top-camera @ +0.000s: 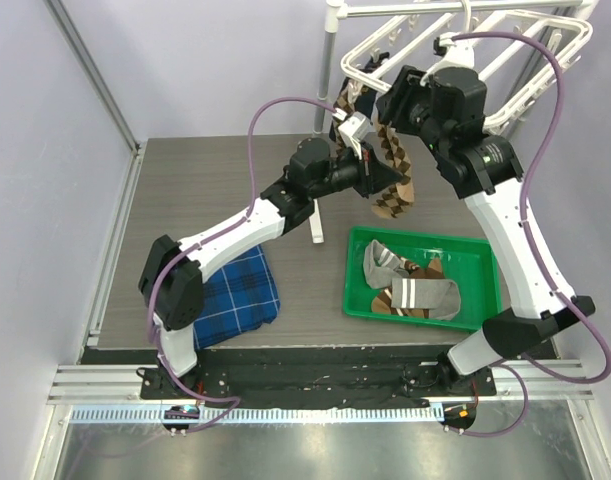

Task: Remove the socks clipped to the hanger

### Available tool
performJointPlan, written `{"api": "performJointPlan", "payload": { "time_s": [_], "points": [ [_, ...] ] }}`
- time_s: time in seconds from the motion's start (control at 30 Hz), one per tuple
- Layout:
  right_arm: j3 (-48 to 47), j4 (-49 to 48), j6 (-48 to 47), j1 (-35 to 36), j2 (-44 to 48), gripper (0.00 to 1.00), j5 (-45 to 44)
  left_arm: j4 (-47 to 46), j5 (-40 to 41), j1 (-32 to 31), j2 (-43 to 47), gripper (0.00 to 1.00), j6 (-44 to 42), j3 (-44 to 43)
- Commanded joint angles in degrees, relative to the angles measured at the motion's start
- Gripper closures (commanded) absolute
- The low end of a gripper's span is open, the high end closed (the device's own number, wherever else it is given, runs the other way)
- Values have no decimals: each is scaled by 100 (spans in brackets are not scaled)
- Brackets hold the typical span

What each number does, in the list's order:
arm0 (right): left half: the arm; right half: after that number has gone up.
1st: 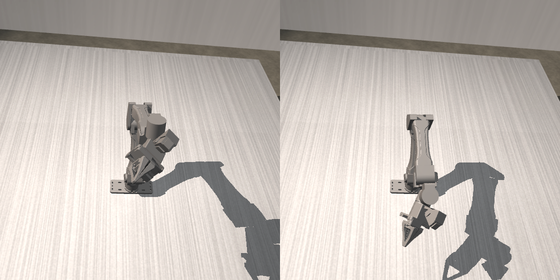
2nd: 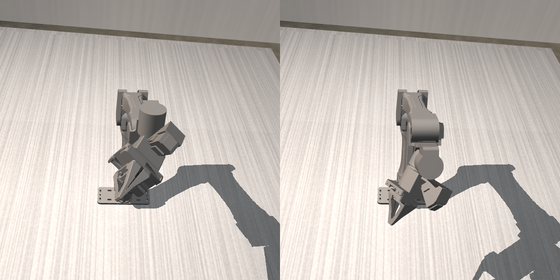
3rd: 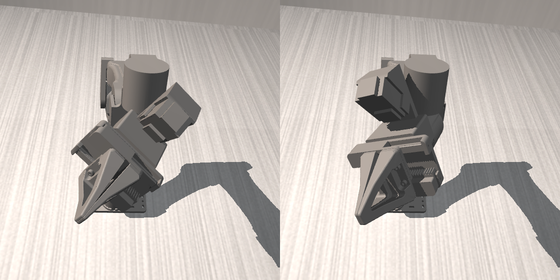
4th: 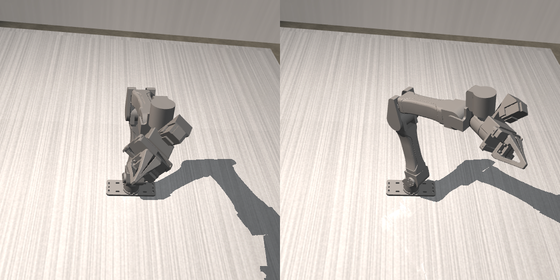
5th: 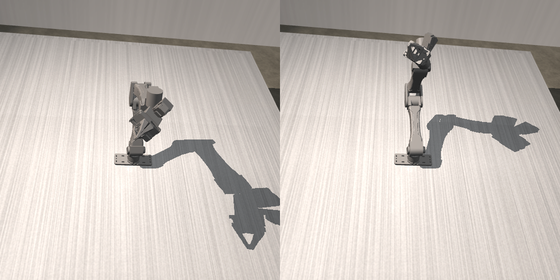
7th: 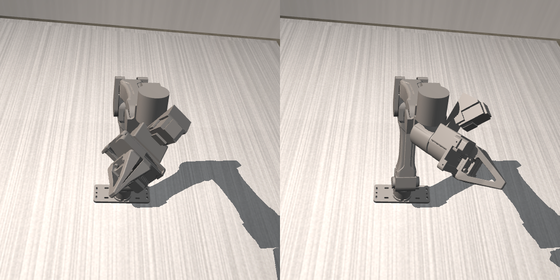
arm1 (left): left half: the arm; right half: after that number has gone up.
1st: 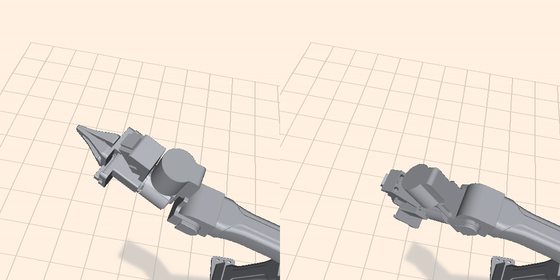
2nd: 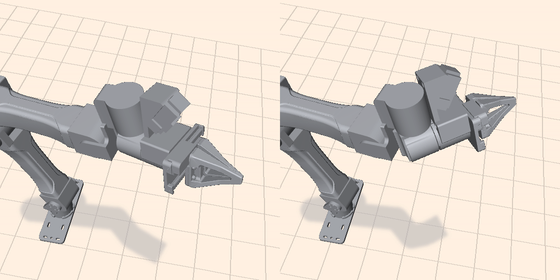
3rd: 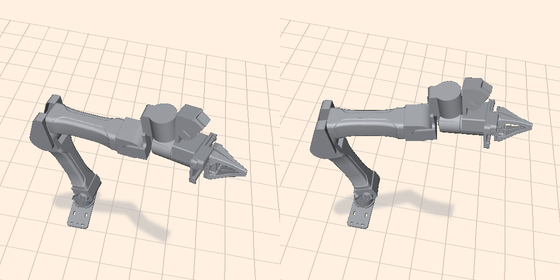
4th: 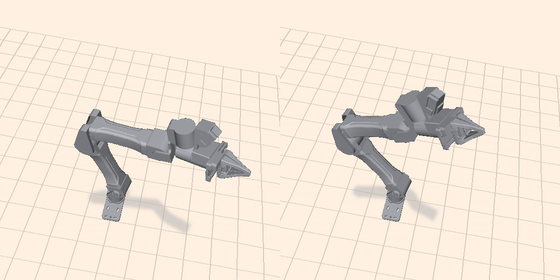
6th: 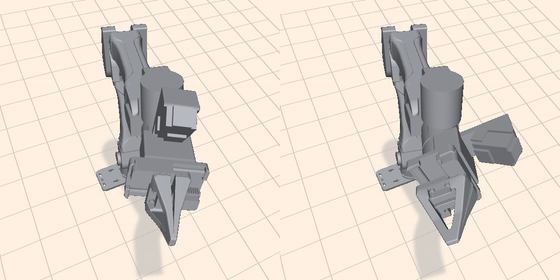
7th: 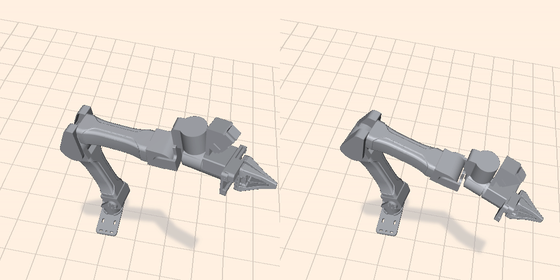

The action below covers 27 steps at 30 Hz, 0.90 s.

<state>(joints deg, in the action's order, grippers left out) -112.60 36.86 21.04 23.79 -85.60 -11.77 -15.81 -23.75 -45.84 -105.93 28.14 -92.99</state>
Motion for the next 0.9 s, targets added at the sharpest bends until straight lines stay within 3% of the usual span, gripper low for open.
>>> {"api": "performJointPlan", "payload": {
  "time_s": [0.0, 0.57, 0.87],
  "points": [
    [-534, 181, -170, 222, -342, 45, -1063, -510, 10, -12, -33, 100, 25, -44],
    [-939, 93, -197, 381, -1204, 48, -1644, -809, -86, -21, -165, 100, 16, -17],
    [-1133, 102, -319, 425, -1424, 45, -2066, -836, 2, -21, -112, 100, -46, 0]
  ]
}}
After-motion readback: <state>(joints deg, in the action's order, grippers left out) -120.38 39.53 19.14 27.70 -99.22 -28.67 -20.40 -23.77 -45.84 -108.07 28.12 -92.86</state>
